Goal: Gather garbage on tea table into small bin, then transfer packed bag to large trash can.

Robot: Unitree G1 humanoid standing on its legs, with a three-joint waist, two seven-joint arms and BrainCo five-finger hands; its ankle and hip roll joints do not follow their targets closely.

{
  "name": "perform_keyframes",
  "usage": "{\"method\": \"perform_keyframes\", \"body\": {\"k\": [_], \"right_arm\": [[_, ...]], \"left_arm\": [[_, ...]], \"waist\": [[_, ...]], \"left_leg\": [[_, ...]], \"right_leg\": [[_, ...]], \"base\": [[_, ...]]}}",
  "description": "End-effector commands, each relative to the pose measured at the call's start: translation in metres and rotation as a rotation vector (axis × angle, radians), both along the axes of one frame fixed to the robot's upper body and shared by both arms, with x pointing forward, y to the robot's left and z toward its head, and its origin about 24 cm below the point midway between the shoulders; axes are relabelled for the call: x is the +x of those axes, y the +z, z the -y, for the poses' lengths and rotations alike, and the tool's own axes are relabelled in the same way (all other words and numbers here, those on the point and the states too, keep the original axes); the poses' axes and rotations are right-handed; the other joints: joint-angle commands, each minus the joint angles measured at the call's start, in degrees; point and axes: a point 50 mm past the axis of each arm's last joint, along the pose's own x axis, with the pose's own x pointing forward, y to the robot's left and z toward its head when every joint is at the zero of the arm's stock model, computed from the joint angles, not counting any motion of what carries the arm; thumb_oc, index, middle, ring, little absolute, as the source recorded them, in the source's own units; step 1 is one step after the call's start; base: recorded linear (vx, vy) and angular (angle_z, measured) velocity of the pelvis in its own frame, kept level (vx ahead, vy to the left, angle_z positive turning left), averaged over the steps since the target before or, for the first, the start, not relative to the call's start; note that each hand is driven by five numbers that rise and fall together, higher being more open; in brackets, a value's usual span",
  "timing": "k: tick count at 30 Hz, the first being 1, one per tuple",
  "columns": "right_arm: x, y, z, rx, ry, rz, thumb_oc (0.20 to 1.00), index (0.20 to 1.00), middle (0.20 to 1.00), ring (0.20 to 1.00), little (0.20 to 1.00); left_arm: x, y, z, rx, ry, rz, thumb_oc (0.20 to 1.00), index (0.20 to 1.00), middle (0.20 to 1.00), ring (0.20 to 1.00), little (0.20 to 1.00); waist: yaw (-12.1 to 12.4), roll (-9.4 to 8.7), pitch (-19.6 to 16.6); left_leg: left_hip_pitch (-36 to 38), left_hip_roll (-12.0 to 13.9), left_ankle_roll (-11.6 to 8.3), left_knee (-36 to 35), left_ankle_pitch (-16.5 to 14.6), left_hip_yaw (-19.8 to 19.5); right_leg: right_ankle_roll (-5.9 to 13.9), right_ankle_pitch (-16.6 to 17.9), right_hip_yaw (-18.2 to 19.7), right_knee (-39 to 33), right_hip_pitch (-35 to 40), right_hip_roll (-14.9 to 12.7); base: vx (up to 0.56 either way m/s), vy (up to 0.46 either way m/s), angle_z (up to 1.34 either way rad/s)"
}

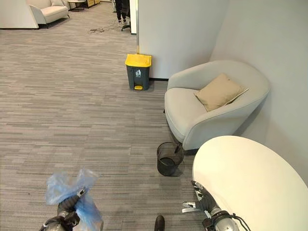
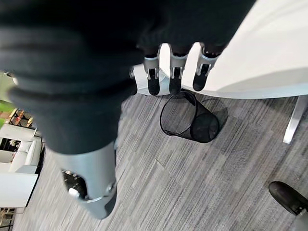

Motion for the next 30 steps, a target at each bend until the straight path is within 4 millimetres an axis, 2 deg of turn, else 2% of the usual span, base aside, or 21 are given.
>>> {"method": "perform_keyframes", "body": {"k": [1, 4, 7, 8, 9, 14, 16, 17, 18, 19, 21, 22, 24, 27, 28, 29, 30], "right_arm": [[0.031, 0.024, 0.002, 0.017, -0.023, 0.163, 1.000, 1.000, 1.000, 1.000, 1.000], [0.031, 0.020, 0.011, 0.029, -0.109, 0.162, 1.000, 1.000, 1.000, 1.000, 1.000], [0.032, 0.020, 0.022, 0.036, -0.196, 0.179, 1.000, 1.000, 1.000, 1.000, 1.000], [0.031, 0.018, 0.027, 0.040, -0.255, 0.185, 1.000, 1.000, 1.000, 1.000, 1.000], [0.032, 0.017, 0.028, 0.038, -0.278, 0.178, 1.000, 1.000, 1.000, 1.000, 1.000], [0.039, 0.016, 0.020, 0.054, -0.270, 0.183, 1.000, 1.000, 1.000, 1.000, 1.000], [0.041, 0.016, 0.014, 0.071, -0.257, 0.185, 1.000, 1.000, 1.000, 1.000, 1.000], [0.041, 0.016, 0.014, 0.071, -0.257, 0.185, 1.000, 1.000, 1.000, 1.000, 1.000], [0.044, 0.017, 0.009, 0.083, -0.252, 0.195, 1.000, 1.000, 1.000, 1.000, 1.000], [0.045, 0.016, 0.008, 0.088, -0.255, 0.196, 1.000, 1.000, 1.000, 1.000, 1.000], [0.046, 0.017, 0.007, 0.094, -0.245, 0.201, 1.000, 1.000, 1.000, 1.000, 1.000], [0.047, 0.018, 0.006, 0.100, -0.241, 0.202, 1.000, 1.000, 1.000, 1.000, 1.000], [0.050, 0.019, 0.005, 0.101, -0.235, 0.211, 1.000, 1.000, 1.000, 1.000, 1.000], [0.045, 0.016, 0.010, 0.081, -0.242, 0.191, 1.000, 1.000, 1.000, 1.000, 1.000], [0.045, 0.016, 0.010, 0.081, -0.242, 0.191, 1.000, 1.000, 1.000, 1.000, 1.000], [0.038, 0.014, 0.014, 0.078, -0.257, 0.180, 1.000, 1.000, 1.000, 1.000, 1.000], [0.034, 0.012, 0.017, 0.074, -0.267, 0.169, 1.000, 1.000, 1.000, 1.000, 1.000]], "left_arm": [[0.022, 0.024, -0.027, 0.110, -0.006, 0.119, 0.200, 0.200, 0.200, 0.200, 0.200], [0.017, 0.021, -0.037, 0.143, 0.023, 0.081, 0.200, 0.200, 0.200, 0.200, 0.200], [0.022, 0.020, -0.039, 0.149, 0.032, 0.076, 0.200, 0.200, 0.200, 0.200, 0.200], [0.029, 0.021, -0.039, 0.137, 0.050, 0.090, 0.200, 0.200, 0.200, 0.200, 0.200], [0.029, 0.018, -0.036, 0.122, 0.051, 0.080, 0.200, 0.200, 0.200, 0.200, 0.200], [0.033, 0.022, -0.037, 0.141, 0.049, 0.096, 0.200, 0.200, 0.200, 0.200, 0.200], [0.039, 0.029, -0.039, 0.166, 0.040, 0.124, 0.200, 0.200, 0.200, 0.200, 0.200], [0.039, 0.029, -0.039, 0.166, 0.040, 0.124, 0.200, 0.200, 0.200, 0.200, 0.200], [0.049, 0.038, -0.040, 0.199, 0.016, 0.159, 0.200, 0.200, 0.200, 0.200, 0.200], [0.055, 0.042, -0.038, 0.213, -0.004, 0.177, 0.200, 0.200, 0.200, 0.200, 0.200], [0.062, 0.047, -0.036, 0.223, -0.024, 0.205, 0.200, 0.200, 0.200, 0.200, 0.200], [0.064, 0.049, -0.037, 0.229, -0.028, 0.212, 0.200, 0.200, 0.200, 0.200, 0.200], [0.073, 0.053, -0.032, 0.234, -0.048, 0.232, 0.200, 0.200, 0.200, 0.200, 0.200], [0.080, 0.054, -0.026, 0.225, -0.062, 0.245, 0.200, 0.200, 0.200, 0.200, 0.200], [0.080, 0.054, -0.026, 0.225, -0.062, 0.245, 0.200, 0.200, 0.200, 0.200, 0.200], [0.080, 0.051, -0.018, 0.215, -0.091, 0.241, 0.200, 0.200, 0.200, 0.200, 0.200], [0.077, 0.048, -0.016, 0.206, -0.095, 0.231, 0.200, 0.200, 0.200, 0.200, 0.200]], "waist": [[-0.5, -0.36, 0.7], [-0.1, -0.87, 3.3], [0.1, -1.26, 5.5], [-0.4, -0.99, 6.1], [-1.1, -0.29, 5.4], [-0.6, -0.23, 5.7], [-0.3, 0.07, 6.5], [-0.2, 0.03, 6.5], [-0.4, 0.22, 7.6], [-1.2, 0.32, 8.2], [-2.4, 0.78, 8.5], [-2.8, 0.86, 8.7], [-3.5, 0.21, 9.3], [-5.1, 0.37, 8.7], [-5.3, 0.51, 8.7], [-6.3, 0.77, 7.6], [-7.1, 1.00, 6.9]], "left_leg": [[-3.0, -1.6, 0.32, 0.7, 0.6, -2.9], [-6.9, -1.5, -0.02, 5.4, 0.0, -3.3], [-12.4, -1.2, -0.79, 10.3, -0.2, -2.9], [-14.2, -0.2, -1.17, 11.7, -0.7, 0.1], [-14.3, 0.2, -0.71, 11.5, -1.0, 2.7], [-14.0, -1.4, 1.07, 10.7, -1.8, 1.9], [-13.5, -2.5, 2.69, 10.4, -2.7, 1.2], [-13.5, -2.6, 2.72, 10.4, -2.7, 1.3], [-12.8, -3.3, 3.79, 10.3, -3.1, 0.5], [-12.0, -3.8, 4.05, 10.0, -3.4, -0.5], [-10.2, -4.6, 4.21, 8.9, -3.6, -1.8], [-9.2, -5.0, 4.29, 8.4, -4.0, -2.1], [-5.8, -6.3, 4.14, 7.1, -5.9, -2.8], [-2.0, -7.0, 3.53, 6.2, -7.9, -4.7], [-1.9, -6.8, 3.50, 6.1, -7.9, -5.0], [0.4, -7.2, 2.90, 6.8, -9.8, -6.4], [0.7, -6.9, 2.31, 7.7, -9.4, -6.6]], "right_leg": [[2.36, -8.0, -0.1, 2.0, 6.7, -0.5], [2.01, -8.1, -1.2, 3.1, 5.2, -1.2], [2.04, -8.0, -4.0, 4.0, 3.5, -2.9], [2.49, -7.7, -6.6, 4.1, 2.8, -4.3], [3.22, -7.6, -8.3, 3.7, 3.1, -5.4], [4.26, -7.8, -6.7, 6.8, 2.0, -7.3], [4.39, -7.9, -5.2, 12.8, -0.1, -9.0], [4.41, -8.0, -5.0, 12.9, -0.2, -9.1], [4.32, -7.3, -2.6, 19.5, -3.2, -9.3], [3.78, -7.8, -0.1, 22.7, -6.0, -7.0], [3.11, -8.5, 3.0, 22.8, -9.6, -2.9], [3.05, -8.0, 2.9, 21.3, -10.9, -2.4], [3.58, -5.5, -0.6, 15.7, -14.0, -2.0], [4.53, -4.5, -3.3, 11.7, -14.6, -1.2], [4.53, -4.6, -3.5, 11.6, -14.5, -1.1], [3.66, -5.4, -2.5, 10.5, -12.3, -0.7], [2.81, -5.6, -1.4, 11.3, -11.7, -0.2]], "base": [[-0.05, -0.015, 0.11], [-0.13, -0.028, 0.18], [-0.17, 0.030, 0.75], [0.02, 0.279, 0.98], [0.05, 0.277, 1.01], [0.10, 0.233, 0.37], [0.07, 0.232, -0.22], [0.08, 0.257, -0.17], [0.10, 0.239, -0.10], [0.15, 0.293, 0.13], [0.19, 0.156, 0.43], [0.33, 0.095, 0.30], [0.38, 0.053, 0.13], [0.34, 0.012, 0.24], [0.44, -0.058, 0.61], [0.39, -0.054, 0.61], [0.52, -0.091, 0.58]]}}
